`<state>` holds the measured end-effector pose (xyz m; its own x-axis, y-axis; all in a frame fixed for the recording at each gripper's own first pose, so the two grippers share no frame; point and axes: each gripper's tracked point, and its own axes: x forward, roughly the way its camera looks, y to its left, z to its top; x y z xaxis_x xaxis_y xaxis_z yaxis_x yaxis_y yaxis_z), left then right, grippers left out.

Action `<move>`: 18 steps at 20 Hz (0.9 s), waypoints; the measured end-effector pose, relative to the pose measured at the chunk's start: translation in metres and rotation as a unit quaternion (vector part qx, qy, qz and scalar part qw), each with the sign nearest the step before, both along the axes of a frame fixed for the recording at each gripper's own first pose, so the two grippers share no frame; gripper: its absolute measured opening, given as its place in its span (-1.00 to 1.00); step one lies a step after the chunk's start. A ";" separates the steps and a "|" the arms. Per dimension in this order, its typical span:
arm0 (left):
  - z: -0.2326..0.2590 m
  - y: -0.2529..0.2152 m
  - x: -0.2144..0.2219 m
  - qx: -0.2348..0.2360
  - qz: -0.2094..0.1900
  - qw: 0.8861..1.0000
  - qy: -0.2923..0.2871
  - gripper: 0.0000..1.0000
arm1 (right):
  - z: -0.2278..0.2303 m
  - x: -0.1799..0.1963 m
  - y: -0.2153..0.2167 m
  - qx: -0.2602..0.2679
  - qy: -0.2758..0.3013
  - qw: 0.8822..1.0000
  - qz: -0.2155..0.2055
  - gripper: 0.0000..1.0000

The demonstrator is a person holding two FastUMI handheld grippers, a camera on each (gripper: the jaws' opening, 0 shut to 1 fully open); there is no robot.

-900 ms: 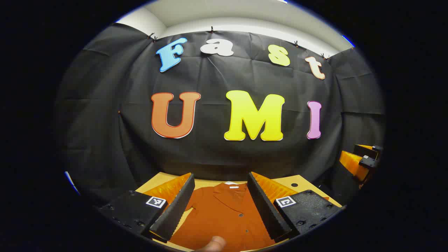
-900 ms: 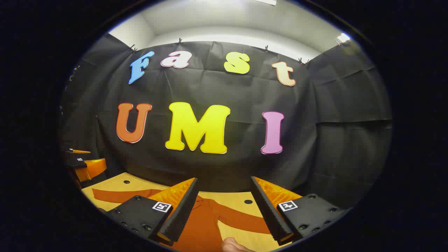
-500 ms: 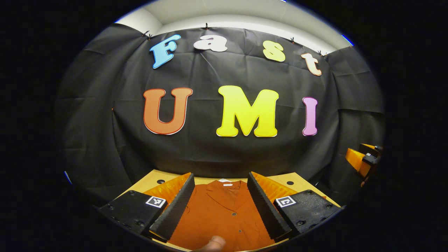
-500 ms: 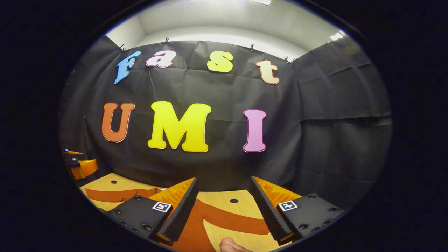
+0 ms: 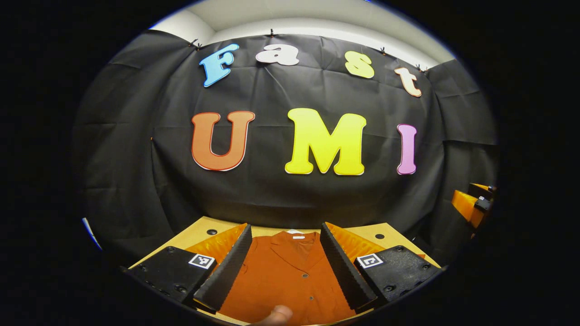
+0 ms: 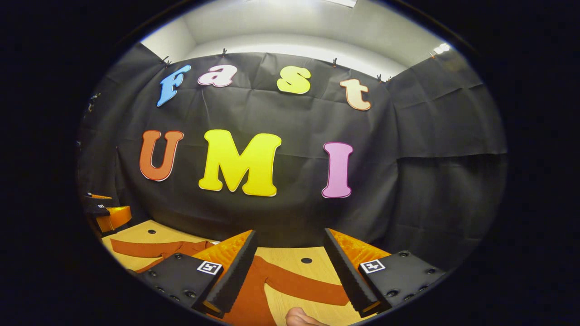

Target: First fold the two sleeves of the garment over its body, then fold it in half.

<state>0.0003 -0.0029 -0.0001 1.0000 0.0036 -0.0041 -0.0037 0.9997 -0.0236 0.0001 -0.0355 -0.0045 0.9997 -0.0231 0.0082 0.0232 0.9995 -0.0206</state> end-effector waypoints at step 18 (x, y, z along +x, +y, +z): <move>-0.022 -0.017 -0.019 0.017 0.062 0.997 0.051 0.95 | -0.224 0.101 -0.179 0.041 0.253 0.953 -0.160 0.89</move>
<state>-0.0187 -0.0200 -0.0217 0.9861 0.1295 -0.1042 -0.1285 0.9916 0.0169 0.1010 -0.2144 -0.2286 0.8173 -0.3069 -0.4877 0.3351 0.9417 -0.0311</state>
